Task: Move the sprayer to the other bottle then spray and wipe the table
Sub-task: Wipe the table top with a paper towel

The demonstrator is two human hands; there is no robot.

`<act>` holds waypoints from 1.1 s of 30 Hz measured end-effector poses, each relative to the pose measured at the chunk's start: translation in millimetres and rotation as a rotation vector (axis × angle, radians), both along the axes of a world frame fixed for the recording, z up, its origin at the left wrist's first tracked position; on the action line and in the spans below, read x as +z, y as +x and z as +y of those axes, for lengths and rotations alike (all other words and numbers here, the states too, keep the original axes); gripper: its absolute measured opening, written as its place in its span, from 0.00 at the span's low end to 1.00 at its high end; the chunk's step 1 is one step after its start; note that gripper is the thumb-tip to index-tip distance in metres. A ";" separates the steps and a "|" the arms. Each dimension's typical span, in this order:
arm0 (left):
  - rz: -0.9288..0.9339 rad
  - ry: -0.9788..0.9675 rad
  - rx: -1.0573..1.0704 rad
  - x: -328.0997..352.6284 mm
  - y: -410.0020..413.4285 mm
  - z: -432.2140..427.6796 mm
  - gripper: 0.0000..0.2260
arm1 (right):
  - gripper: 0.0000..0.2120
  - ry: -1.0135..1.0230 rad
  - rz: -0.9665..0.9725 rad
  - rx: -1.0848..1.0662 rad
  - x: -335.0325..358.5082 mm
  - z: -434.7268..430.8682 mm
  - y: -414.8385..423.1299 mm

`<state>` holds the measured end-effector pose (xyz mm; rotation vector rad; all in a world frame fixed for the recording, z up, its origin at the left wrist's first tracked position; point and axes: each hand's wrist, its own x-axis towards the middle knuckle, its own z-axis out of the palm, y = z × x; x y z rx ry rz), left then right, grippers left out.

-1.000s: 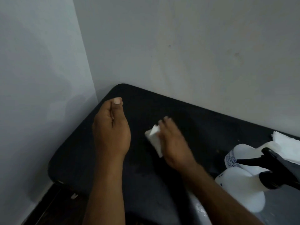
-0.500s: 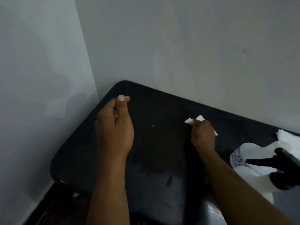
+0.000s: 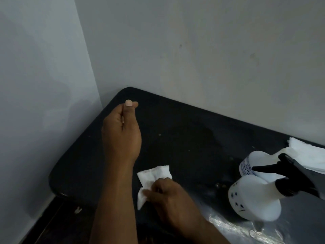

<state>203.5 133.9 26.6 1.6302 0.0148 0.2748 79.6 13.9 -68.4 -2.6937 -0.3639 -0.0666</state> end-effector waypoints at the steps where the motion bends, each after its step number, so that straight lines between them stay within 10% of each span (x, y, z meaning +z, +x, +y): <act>1: -0.002 -0.001 -0.004 0.4 -0.8 -1.2 0.12 | 0.12 0.003 -0.004 -0.057 2.4 -8.0 3.9; 10: -0.001 0.004 -0.018 -0.1 -0.7 -6.0 0.12 | 0.13 -0.177 -0.130 -1.024 0.8 -120.9 60.5; 22: 0.001 -0.009 -0.011 2.2 -1.1 -7.2 0.13 | 0.10 0.083 0.061 -0.421 1.5 -27.7 1.3; 27: -0.002 0.002 -0.012 3.9 -3.0 -5.5 0.13 | 0.13 0.246 0.416 -0.257 -7.4 12.1 -35.4; 30: -0.002 0.000 -0.012 4.8 -3.7 -3.7 0.13 | 0.06 0.174 0.213 -0.483 3.3 -18.4 -46.5; 33: -0.012 -0.006 -0.016 5.8 -5.3 -4.8 0.13 | 0.19 -0.139 0.131 -0.641 6.9 -55.0 -50.5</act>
